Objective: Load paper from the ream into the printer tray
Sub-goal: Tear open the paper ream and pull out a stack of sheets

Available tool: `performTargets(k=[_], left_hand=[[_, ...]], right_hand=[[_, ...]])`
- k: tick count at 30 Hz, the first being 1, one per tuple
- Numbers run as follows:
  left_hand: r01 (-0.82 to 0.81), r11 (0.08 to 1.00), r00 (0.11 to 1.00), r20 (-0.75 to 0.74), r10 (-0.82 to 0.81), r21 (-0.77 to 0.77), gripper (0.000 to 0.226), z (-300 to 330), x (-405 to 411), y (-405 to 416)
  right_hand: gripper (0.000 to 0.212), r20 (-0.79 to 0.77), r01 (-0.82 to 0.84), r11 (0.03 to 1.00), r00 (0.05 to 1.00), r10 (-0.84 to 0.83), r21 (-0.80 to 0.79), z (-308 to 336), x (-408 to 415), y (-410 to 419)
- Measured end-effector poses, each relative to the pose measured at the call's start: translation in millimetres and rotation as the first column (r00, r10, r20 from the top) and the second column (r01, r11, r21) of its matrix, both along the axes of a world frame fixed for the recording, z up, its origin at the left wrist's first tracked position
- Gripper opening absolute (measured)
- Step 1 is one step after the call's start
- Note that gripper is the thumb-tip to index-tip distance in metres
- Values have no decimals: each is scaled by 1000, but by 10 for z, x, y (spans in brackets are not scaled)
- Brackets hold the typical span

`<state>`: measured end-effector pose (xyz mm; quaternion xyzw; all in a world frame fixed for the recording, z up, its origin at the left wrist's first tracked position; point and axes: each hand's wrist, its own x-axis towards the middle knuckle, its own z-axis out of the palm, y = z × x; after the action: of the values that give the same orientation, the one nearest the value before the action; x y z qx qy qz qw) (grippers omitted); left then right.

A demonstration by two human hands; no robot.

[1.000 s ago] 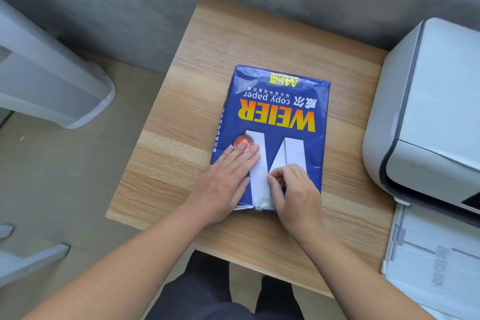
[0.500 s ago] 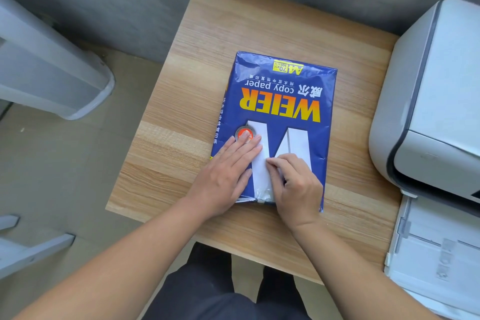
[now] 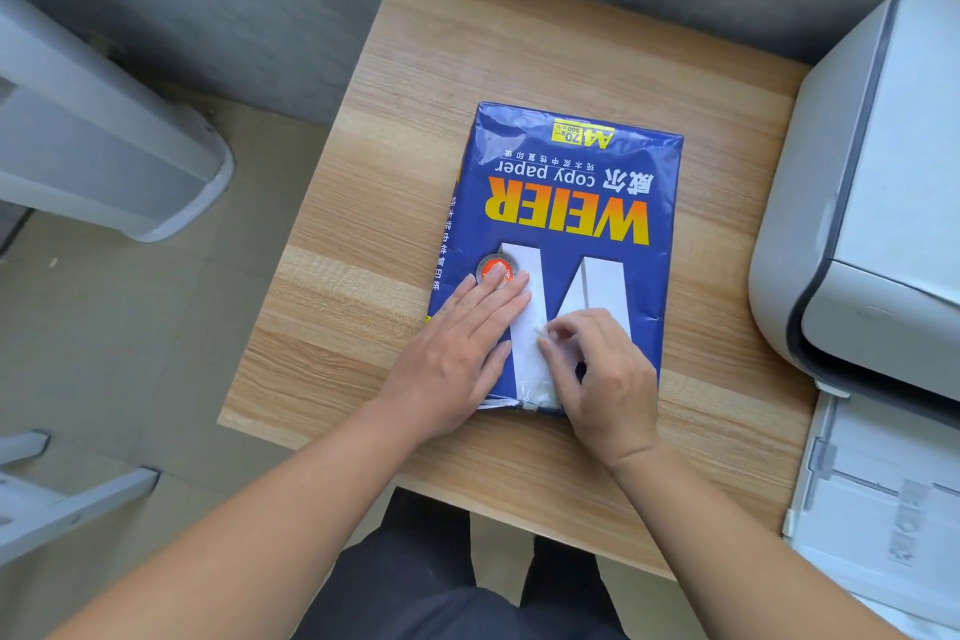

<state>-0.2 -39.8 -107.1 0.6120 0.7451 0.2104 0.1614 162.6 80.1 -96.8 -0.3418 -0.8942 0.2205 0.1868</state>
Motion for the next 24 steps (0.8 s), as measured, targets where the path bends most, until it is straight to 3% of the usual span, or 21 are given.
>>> performTargets(k=[4,9,13,20,24], left_hand=[[1,1000,1000,9,-1,14,55,-11,-7,7],[0,1000,1000,18,-1,6,55,8,-3,11],[0,1000,1000,21,0,-5,55,28,-8,10],[10,1000,993,117,-9,-8,54,76,-48,3],[28,1000,984,177,-28,0,52,96,-112,-9]], right_hand=[[29,70,-8,1000,997,7,14,6,-6,3],[12,29,-2,1000,1000,2,14,18,-46,1],[10,56,53,997,997,-50,-59,63,-93,-27],[11,143,-27,1000,989,29,-15,59,-109,42],[9,117,-54,997,991,59,-50,100,-52,66]])
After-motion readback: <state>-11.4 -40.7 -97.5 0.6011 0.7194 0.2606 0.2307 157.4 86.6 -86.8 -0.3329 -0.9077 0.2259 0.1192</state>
